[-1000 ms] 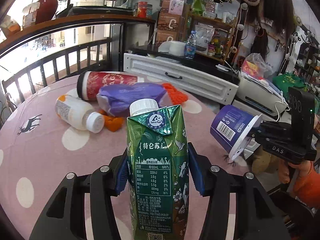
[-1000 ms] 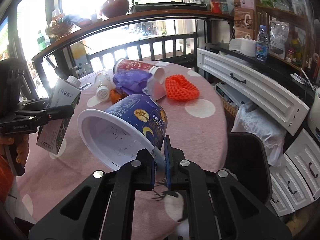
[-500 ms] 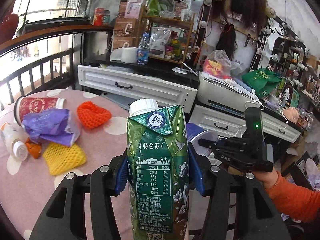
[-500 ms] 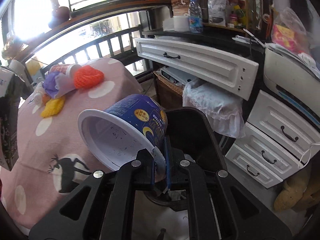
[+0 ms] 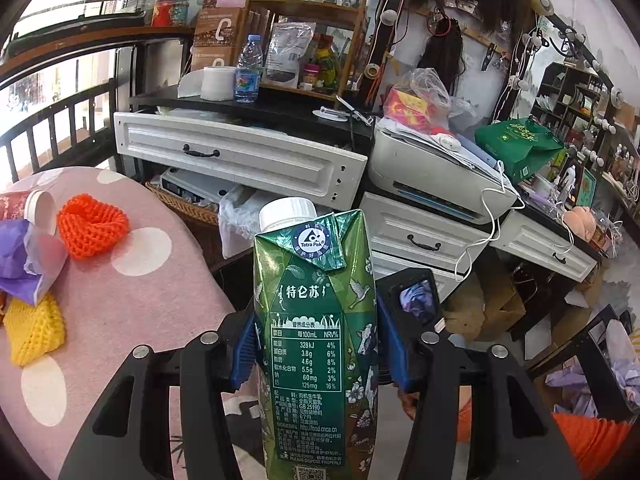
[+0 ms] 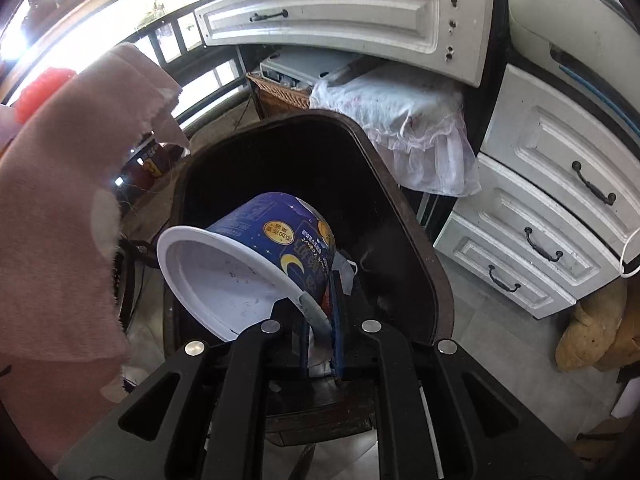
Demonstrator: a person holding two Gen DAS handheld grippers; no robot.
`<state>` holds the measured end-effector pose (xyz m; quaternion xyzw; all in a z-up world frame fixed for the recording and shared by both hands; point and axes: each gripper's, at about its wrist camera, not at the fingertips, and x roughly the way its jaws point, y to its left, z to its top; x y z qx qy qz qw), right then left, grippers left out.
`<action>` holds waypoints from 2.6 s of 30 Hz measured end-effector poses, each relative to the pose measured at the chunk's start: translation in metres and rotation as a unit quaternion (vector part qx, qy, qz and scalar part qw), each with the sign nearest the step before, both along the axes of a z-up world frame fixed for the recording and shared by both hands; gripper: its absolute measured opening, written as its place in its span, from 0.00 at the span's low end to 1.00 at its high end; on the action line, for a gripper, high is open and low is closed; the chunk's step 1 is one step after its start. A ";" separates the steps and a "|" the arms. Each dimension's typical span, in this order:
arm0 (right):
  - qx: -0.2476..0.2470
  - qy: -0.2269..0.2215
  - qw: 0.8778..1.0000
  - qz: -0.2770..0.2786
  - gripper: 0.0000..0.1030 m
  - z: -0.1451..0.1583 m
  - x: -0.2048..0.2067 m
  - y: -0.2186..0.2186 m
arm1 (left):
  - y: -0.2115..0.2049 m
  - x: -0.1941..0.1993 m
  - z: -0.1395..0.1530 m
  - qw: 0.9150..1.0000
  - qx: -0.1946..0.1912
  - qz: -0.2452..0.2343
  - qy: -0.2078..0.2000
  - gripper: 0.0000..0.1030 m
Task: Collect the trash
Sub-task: 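Carry the yogurt cup and carton over the black bin and open both tools, then move both tools back over the table toward the remaining trash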
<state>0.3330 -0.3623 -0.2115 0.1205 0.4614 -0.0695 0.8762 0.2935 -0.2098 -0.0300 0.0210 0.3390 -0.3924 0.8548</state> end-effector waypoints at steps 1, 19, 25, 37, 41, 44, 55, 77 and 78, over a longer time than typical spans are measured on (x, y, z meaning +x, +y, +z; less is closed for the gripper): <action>0.006 0.007 1.000 -0.003 0.19 -0.006 0.002 -0.001 | -0.004 0.001 -0.002 1.000 0.001 0.000 0.002 0.50; -0.005 -0.049 0.997 -0.051 0.62 0.053 -0.084 -0.034 | -0.068 0.028 -0.041 0.998 0.032 -0.008 0.056 0.50; -0.014 -0.052 0.996 -0.077 0.62 0.058 -0.115 -0.053 | -0.093 0.035 -0.067 0.995 0.079 -0.004 0.063 0.50; -0.008 -0.059 0.994 -0.095 0.62 0.059 -0.142 -0.067 | -0.115 0.047 -0.095 0.989 0.131 0.020 0.066 0.75; -0.008 -0.069 0.993 -0.094 0.62 0.064 -0.142 -0.065 | -0.111 0.039 -0.083 0.992 0.117 0.016 0.052 0.80; -0.008 -0.074 0.993 -0.087 0.62 0.069 -0.139 -0.060 | -0.103 0.032 -0.069 0.994 0.104 0.013 0.044 0.82; 0.001 -0.097 0.995 -0.024 0.62 0.095 -0.114 -0.020 | -0.029 0.000 -0.004 0.998 0.045 0.043 -0.019 0.95; 0.001 -0.128 0.967 0.219 0.62 0.172 -0.016 0.156 | 0.174 0.000 0.010 0.969 0.116 0.209 -0.069 0.95; -0.002 -0.126 0.967 0.223 0.62 0.174 -0.009 0.163 | 0.181 0.002 0.009 0.968 0.114 0.214 -0.065 0.95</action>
